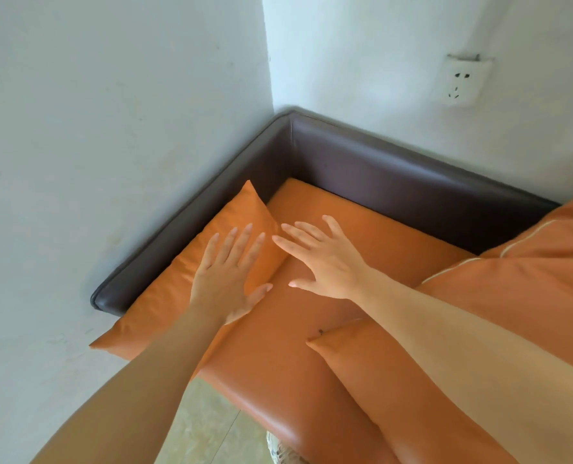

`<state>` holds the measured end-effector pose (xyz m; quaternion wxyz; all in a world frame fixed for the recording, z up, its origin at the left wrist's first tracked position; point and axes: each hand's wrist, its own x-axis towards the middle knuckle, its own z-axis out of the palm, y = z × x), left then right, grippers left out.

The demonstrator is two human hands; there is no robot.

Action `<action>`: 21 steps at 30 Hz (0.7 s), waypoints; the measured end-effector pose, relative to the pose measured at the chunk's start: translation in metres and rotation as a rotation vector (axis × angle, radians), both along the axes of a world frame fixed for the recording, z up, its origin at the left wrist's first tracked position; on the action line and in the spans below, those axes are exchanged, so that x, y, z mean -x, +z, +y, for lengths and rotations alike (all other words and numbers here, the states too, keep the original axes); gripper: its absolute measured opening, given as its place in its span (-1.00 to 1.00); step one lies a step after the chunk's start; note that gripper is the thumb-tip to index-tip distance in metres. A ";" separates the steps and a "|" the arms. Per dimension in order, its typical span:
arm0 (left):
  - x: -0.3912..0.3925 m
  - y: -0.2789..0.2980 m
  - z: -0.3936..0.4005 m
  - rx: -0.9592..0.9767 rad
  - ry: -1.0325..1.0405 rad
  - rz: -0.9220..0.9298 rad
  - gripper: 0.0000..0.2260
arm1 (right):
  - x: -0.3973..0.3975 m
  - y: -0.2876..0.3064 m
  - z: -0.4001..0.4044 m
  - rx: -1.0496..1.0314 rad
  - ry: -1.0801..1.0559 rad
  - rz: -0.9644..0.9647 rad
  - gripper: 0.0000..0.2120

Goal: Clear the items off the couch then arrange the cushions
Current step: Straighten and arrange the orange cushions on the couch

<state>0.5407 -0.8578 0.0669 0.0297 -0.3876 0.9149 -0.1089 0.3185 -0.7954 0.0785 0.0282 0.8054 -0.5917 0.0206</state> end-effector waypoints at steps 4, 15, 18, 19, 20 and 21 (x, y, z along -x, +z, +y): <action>0.053 0.019 0.042 -0.030 -0.091 0.021 -0.20 | 0.043 0.015 0.056 0.015 -0.069 0.018 -0.21; 0.213 0.040 0.132 -0.134 -0.282 0.071 -0.17 | 0.174 0.043 0.204 0.029 -0.383 0.065 -0.26; 0.256 0.042 0.140 -0.130 -0.402 0.096 -0.19 | 0.209 0.048 0.238 0.003 -0.499 0.103 -0.28; 0.271 0.044 0.143 -0.126 -0.448 0.091 -0.20 | 0.219 0.050 0.248 -0.020 -0.535 0.114 -0.28; 0.286 0.046 0.146 -0.122 -0.490 0.085 -0.20 | 0.228 0.051 0.258 -0.044 -0.566 0.122 -0.29; 0.301 0.048 0.149 -0.122 -0.522 0.078 -0.20 | 0.237 0.052 0.267 -0.067 -0.593 0.127 -0.28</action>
